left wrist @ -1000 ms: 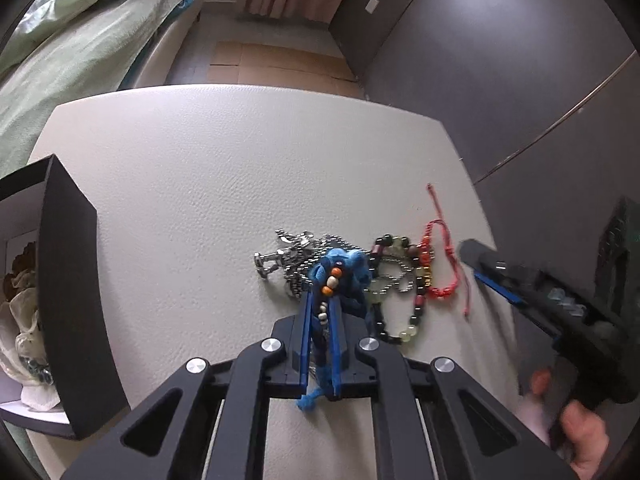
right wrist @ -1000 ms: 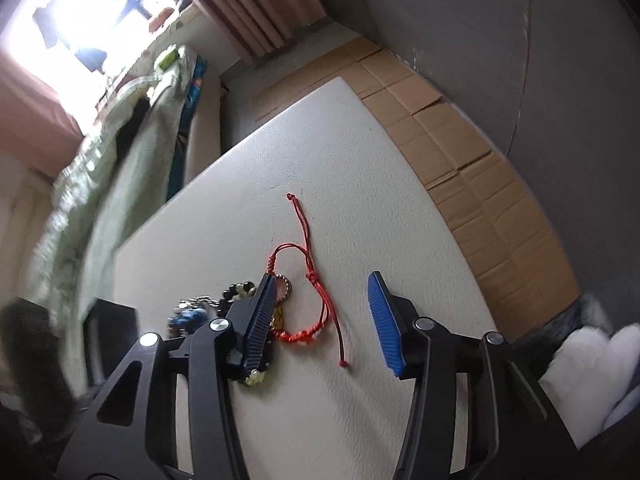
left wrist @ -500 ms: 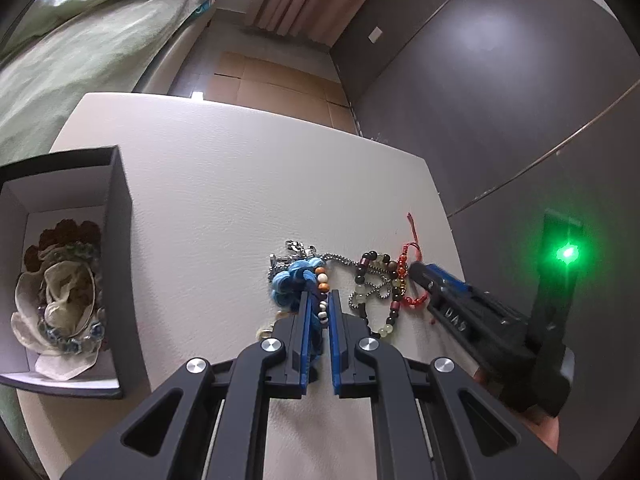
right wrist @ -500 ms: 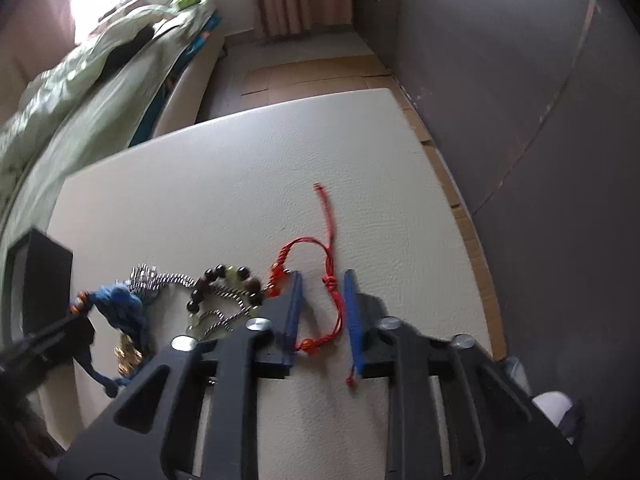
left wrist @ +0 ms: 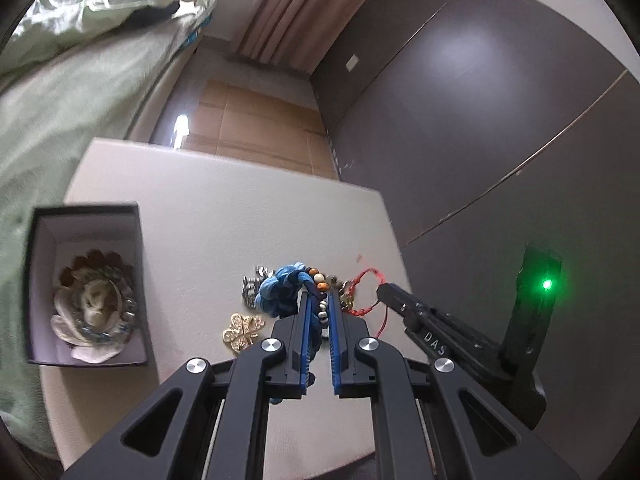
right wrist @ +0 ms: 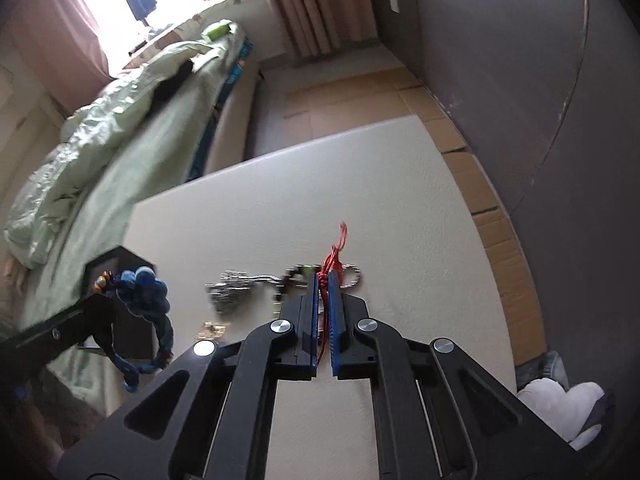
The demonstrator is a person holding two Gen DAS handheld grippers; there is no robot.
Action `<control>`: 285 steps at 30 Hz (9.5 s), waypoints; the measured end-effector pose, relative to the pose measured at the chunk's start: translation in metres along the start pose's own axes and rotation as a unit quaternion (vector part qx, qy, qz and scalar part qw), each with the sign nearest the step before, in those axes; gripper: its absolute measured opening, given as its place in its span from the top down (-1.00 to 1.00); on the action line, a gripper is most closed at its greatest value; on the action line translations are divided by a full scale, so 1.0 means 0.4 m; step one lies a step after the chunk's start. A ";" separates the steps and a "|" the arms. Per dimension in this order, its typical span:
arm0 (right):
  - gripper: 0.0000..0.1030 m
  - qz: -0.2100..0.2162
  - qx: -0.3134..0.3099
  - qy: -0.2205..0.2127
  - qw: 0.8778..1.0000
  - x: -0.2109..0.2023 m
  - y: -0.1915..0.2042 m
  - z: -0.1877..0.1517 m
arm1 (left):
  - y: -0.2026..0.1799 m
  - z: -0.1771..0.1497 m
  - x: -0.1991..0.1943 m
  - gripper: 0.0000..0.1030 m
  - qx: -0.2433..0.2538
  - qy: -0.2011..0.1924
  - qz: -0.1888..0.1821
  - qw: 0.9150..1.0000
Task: Organize jewelry
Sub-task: 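Carry both bracelets into the black box and open both tools, then reach both tools to the remaining jewelry and grasp the gold butterfly with the left tool, then grasp the dark-and-green bead bracelet with the right tool while the left tool carries the butterfly, then lower the butterfly and bead bracelet into the black box and open both tools, then grasp the silver chain with the left tool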
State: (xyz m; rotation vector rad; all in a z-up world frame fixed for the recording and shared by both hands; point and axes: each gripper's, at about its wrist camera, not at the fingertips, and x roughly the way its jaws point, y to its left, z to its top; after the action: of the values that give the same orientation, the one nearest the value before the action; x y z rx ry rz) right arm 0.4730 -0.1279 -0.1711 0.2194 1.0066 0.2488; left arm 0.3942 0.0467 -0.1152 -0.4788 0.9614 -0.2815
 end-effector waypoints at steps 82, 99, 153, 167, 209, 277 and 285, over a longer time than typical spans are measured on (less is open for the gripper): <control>-0.86 0.071 -0.019 -0.018 0.997 -0.309 0.186 -0.034 | 0.149 -0.080 -0.389 -0.82 -0.036 -0.116 0.084 0.989; -0.86 0.045 0.022 0.003 0.999 -0.270 0.002 -0.073 | -0.044 -0.120 -0.304 -0.49 0.054 -0.084 0.102 0.990; -0.19 0.001 0.063 0.077 0.995 0.070 -0.109 -0.056 | 0.110 -0.135 0.176 -0.29 0.018 -0.030 0.200 0.979; -0.19 -0.004 0.060 0.073 0.996 0.070 -0.108 -0.057 | 0.051 -0.157 0.238 0.09 0.045 -0.022 0.196 0.979; 0.83 0.028 -0.042 0.017 0.999 0.004 0.039 -0.052 | 0.068 -0.054 -0.052 0.80 0.031 -0.096 0.133 0.986; -0.44 0.106 -0.039 0.004 0.994 -0.064 0.093 0.065 | 0.144 -0.003 -0.112 -0.19 0.043 -0.104 0.165 0.980; -0.44 0.096 0.017 0.023 0.995 -0.079 -0.026 0.074 | 0.019 0.005 0.015 -0.19 0.115 -0.041 0.137 0.983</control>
State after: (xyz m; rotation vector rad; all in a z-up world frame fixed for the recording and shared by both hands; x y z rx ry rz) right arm 0.4833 -0.1493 -0.1334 0.3427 1.0361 0.4131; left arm 0.3993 0.0510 -0.1225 -0.1425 0.8890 -0.1196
